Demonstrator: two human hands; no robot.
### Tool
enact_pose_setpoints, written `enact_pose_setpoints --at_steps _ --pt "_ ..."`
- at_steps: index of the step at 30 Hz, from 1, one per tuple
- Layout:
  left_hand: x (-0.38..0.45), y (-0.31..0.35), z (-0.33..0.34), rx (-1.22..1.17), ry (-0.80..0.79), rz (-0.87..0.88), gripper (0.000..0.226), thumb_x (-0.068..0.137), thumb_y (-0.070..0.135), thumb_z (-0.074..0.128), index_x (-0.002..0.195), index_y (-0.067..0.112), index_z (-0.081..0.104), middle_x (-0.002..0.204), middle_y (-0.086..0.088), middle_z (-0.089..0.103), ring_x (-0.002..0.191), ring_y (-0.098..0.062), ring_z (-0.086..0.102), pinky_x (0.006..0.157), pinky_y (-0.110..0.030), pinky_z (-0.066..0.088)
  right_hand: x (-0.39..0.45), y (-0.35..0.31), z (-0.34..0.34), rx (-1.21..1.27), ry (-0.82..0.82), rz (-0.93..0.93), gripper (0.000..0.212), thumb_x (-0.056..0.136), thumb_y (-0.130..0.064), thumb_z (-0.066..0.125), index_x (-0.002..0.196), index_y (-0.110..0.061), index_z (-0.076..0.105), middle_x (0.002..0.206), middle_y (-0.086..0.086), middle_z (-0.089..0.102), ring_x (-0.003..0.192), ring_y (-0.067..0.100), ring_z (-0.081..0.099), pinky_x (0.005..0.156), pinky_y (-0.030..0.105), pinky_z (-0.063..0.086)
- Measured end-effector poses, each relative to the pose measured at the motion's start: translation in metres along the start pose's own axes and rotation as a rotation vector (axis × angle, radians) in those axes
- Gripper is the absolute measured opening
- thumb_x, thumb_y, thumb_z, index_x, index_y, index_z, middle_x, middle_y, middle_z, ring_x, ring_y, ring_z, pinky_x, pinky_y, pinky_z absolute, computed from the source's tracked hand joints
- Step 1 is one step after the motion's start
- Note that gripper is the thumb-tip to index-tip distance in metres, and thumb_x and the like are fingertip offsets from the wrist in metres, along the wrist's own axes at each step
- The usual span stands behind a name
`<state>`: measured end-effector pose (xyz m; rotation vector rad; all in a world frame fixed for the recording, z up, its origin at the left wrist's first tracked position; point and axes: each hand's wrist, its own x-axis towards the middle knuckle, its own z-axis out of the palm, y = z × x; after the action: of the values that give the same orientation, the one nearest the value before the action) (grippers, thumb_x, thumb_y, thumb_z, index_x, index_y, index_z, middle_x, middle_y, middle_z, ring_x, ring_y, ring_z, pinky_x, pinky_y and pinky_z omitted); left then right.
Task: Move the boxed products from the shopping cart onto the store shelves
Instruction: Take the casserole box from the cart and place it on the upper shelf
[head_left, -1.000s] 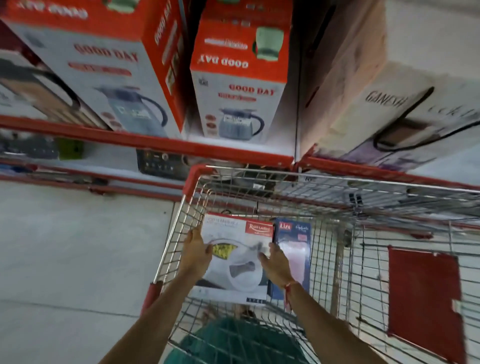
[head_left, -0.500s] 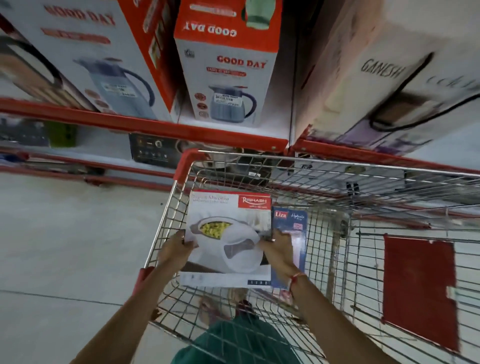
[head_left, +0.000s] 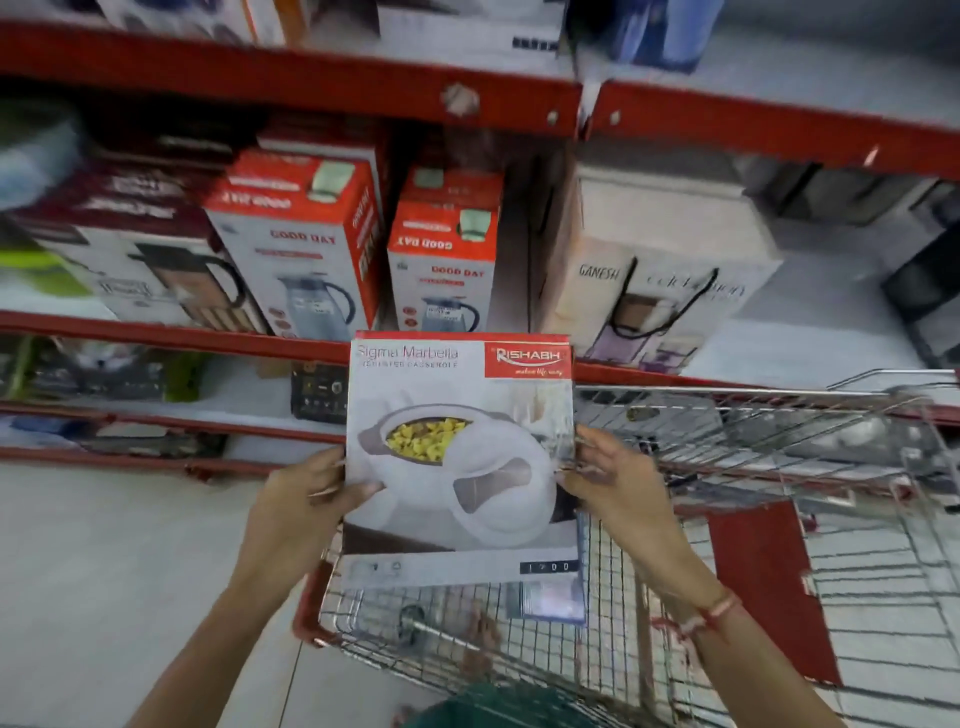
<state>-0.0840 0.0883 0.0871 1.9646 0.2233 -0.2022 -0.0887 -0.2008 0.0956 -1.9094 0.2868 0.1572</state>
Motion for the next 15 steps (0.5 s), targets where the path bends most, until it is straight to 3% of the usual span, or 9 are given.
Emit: enact_pose_setpoints --at_steps 2,4,7,9,12,15 --pt "0.001 0.015 -0.007 -0.046 0.008 0.036 0.038 0.076 0.012 0.076 0.084 0.049 0.070 0.087 0.021 0.076 0.088 -0.008 0.073 0.087 -0.043 0.058 -0.002 -0.016 -0.004 -0.007 0.033 -0.052 0.050 0.082 -0.002 0.072 0.121 -0.031 0.061 0.101 -0.021 0.067 0.077 -0.025 0.060 0.069 0.001 0.050" --pt "0.004 0.033 -0.015 -0.091 0.030 0.068 0.035 0.076 0.008 0.075 0.100 0.034 0.071 0.092 0.014 0.076 0.092 -0.011 0.072 0.088 -0.038 0.058 -0.001 -0.035 -0.010 0.008 0.067 -0.110 0.049 0.082 -0.002 0.072 0.112 -0.039 0.061 0.098 -0.027 0.065 0.086 -0.021 0.061 0.074 0.003 0.051" --pt "0.016 0.063 -0.026 -0.125 0.061 0.177 0.041 0.078 0.005 0.072 0.117 0.015 0.066 0.101 0.006 0.075 0.096 -0.010 0.070 0.090 -0.034 0.057 0.007 -0.068 -0.020 0.063 0.121 -0.190 0.053 0.082 0.001 0.071 0.127 -0.023 0.057 0.104 -0.022 0.061 0.079 -0.024 0.057 0.066 -0.004 0.045" --pt "0.026 0.086 -0.033 -0.142 0.093 0.248 0.043 0.078 0.006 0.072 0.120 0.015 0.063 0.104 0.005 0.074 0.097 -0.006 0.069 0.093 -0.032 0.054 0.014 -0.093 -0.027 0.087 0.155 -0.258 0.056 0.081 0.003 0.071 0.131 -0.016 0.054 0.100 -0.024 0.059 0.074 -0.025 0.059 0.062 -0.006 0.044" --pt "0.045 0.124 -0.046 -0.134 0.132 0.381 0.045 0.079 0.007 0.072 0.114 0.032 0.061 0.084 0.029 0.072 0.085 0.010 0.067 0.080 -0.009 0.053 0.026 -0.133 -0.041 0.099 0.179 -0.366 0.053 0.081 0.004 0.070 0.129 -0.013 0.056 0.102 -0.024 0.062 0.079 -0.024 0.061 0.065 -0.002 0.047" --pt "0.067 0.165 -0.058 -0.156 0.154 0.504 0.049 0.077 0.003 0.073 0.116 0.030 0.062 0.087 0.031 0.072 0.091 0.003 0.069 0.078 -0.009 0.055 0.039 -0.173 -0.054 0.111 0.223 -0.480 0.053 0.080 0.003 0.072 0.127 -0.019 0.058 0.105 -0.022 0.067 0.084 -0.014 0.067 0.074 0.004 0.053"
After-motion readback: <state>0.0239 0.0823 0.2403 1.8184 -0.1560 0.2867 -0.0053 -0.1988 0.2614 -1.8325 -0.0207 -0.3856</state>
